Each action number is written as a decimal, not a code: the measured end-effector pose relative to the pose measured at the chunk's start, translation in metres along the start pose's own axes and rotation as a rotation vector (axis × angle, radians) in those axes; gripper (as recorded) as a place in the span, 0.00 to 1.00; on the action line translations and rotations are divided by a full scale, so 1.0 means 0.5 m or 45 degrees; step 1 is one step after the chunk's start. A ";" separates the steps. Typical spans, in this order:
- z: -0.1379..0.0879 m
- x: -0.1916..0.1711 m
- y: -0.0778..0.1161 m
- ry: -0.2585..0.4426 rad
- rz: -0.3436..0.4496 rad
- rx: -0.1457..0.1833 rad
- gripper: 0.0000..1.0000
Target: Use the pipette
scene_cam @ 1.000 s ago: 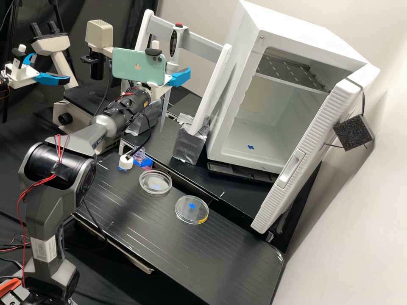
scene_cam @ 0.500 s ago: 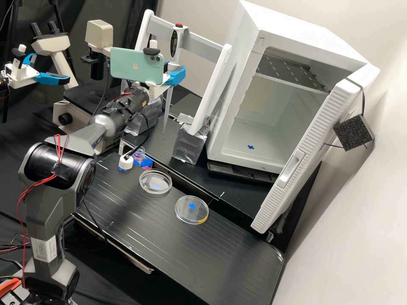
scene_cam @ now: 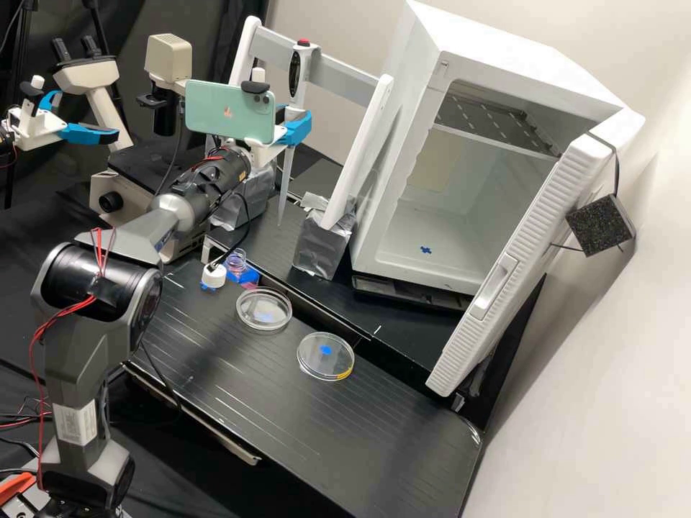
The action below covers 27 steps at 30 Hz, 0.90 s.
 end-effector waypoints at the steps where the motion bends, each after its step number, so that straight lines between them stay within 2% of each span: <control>1: 0.000 0.000 0.000 0.000 0.000 0.000 0.00; 19: 0.000 -0.001 0.002 -0.001 0.002 0.003 0.00; 23: -0.002 -0.003 0.006 0.002 0.004 0.009 0.00; 27: -0.001 -0.003 0.009 -0.009 0.011 0.033 0.00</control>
